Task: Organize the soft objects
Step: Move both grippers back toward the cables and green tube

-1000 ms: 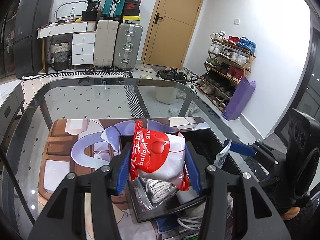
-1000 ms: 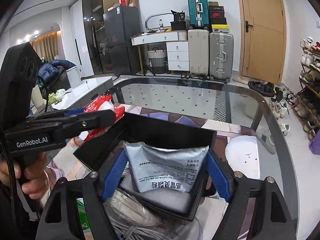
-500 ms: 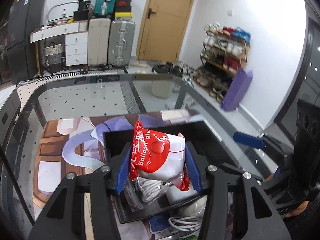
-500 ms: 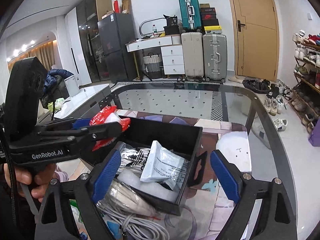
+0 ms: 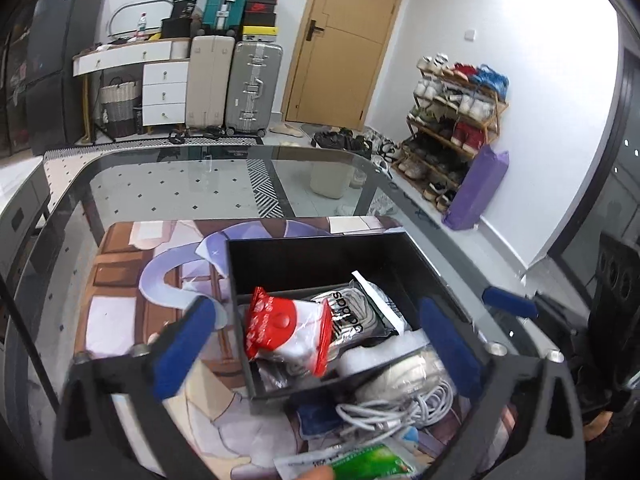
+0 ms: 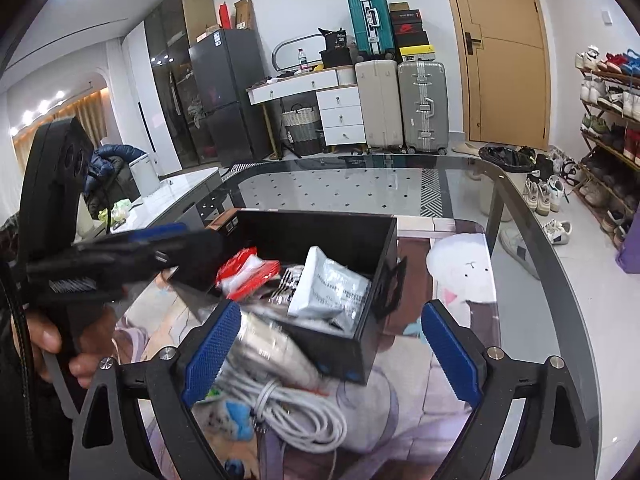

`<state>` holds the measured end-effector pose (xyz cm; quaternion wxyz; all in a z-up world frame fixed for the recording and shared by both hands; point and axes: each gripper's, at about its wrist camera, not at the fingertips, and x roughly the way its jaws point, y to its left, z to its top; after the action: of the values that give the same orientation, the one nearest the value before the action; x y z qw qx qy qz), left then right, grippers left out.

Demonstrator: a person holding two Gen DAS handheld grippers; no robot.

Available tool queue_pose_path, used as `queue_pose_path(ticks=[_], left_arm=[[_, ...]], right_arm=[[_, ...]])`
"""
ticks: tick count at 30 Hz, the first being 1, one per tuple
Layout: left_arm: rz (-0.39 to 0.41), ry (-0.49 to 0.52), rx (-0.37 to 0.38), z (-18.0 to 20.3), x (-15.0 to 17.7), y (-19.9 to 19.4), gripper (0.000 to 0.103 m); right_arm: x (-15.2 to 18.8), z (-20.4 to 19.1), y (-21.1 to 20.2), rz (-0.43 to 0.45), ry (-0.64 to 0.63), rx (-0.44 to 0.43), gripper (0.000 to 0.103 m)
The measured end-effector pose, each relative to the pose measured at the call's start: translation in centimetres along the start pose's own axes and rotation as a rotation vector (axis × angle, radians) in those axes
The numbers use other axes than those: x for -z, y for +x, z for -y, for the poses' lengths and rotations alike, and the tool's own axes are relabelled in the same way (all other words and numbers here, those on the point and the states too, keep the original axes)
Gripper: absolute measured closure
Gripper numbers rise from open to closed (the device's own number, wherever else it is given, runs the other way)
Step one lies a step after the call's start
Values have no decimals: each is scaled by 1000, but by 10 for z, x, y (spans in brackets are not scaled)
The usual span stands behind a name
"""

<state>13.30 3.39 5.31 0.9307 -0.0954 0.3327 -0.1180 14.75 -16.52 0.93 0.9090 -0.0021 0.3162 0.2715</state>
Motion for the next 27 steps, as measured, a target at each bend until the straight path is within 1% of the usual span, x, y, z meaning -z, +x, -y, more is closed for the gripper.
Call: queue_pose_path(ticks=[5, 9, 14, 15, 20, 23, 27], left_arm=[[0, -17, -53, -6, 11, -14, 0], [-2, -22, -69, -7, 24, -22, 0], [-8, 14, -101, -2, 39, -27, 0], [-5, 14, -104, -2, 43, -28, 0], [-26, 7, -97, 2, 60, -26, 0], [-52, 8, -95, 2, 70, -22, 0], [-77, 20, -88, 5, 78, -18, 0]], right_arm=[[14, -4, -9, -8, 24, 0, 1], [22, -4, -8, -25, 23, 16, 1], [36, -1, -11, -29, 61, -7, 1], [38, 1, -9, -46, 71, -8, 1], [46, 9, 3, -91, 104, -8, 1], [50, 13, 11, -120, 114, 14, 1], [54, 14, 17, -139, 116, 19, 1]])
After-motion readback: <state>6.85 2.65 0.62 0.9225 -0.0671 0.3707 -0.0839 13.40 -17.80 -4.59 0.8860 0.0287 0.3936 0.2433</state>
